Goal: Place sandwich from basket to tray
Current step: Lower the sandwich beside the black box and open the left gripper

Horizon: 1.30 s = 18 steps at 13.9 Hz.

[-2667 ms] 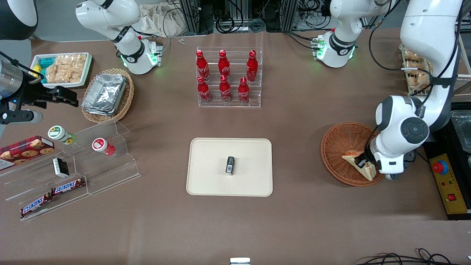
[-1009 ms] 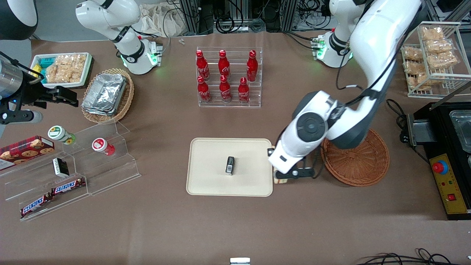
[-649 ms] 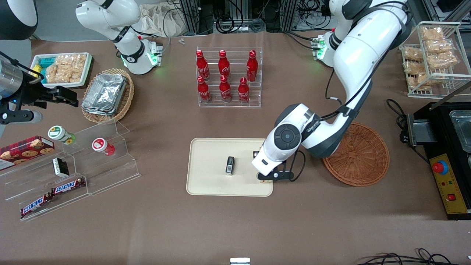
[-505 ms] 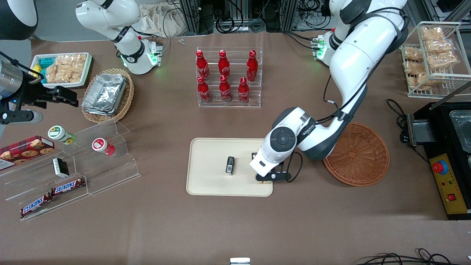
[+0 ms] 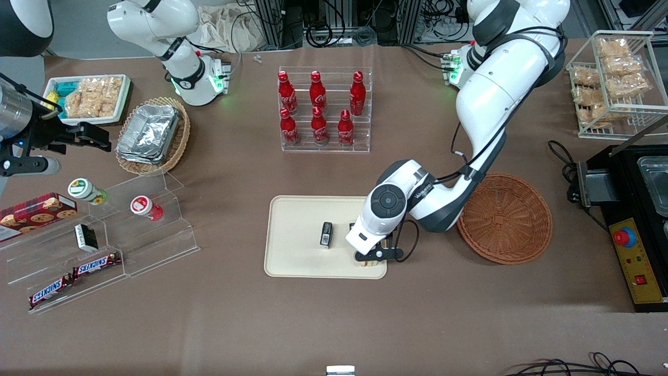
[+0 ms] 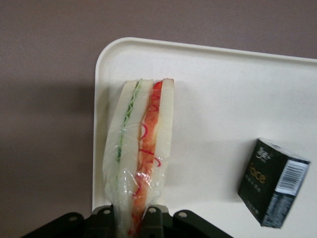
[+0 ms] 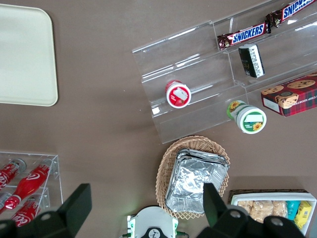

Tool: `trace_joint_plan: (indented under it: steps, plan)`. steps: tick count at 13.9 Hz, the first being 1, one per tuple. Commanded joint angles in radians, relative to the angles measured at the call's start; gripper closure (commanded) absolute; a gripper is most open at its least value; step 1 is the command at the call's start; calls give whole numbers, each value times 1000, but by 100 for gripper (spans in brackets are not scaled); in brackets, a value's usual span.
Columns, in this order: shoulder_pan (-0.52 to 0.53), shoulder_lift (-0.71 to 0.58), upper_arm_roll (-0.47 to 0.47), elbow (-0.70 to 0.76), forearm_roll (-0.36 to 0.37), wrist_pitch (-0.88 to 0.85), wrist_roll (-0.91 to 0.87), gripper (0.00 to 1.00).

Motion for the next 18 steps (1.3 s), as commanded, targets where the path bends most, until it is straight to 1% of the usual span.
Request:
trace_joint_plan:
  steps: [1, 3, 6, 8, 9, 11, 13, 14, 15, 18]
  plan:
    - [-58, 23, 58, 50, 20, -7, -21, 33]
    - [-58, 22, 59, 50, 22, -3, -17, 1]
    - [-50, -15, 59, 49, 20, -18, -26, 0]
    - [-44, -79, 61, 44, 25, -110, -17, 0]
    - [-25, -110, 59, 46, 22, -168, -11, 0]
    - [37, -187, 52, 38, 5, -210, -12, 0]
    - [87, -280, 49, 6, -36, -298, -8, 0]
    - [129, -322, 47, -17, -67, -316, -6, 0]
    - [182, -378, 47, -46, -113, -323, 32, 0]
    - [316, -529, 55, -149, -261, -368, 314, 0]
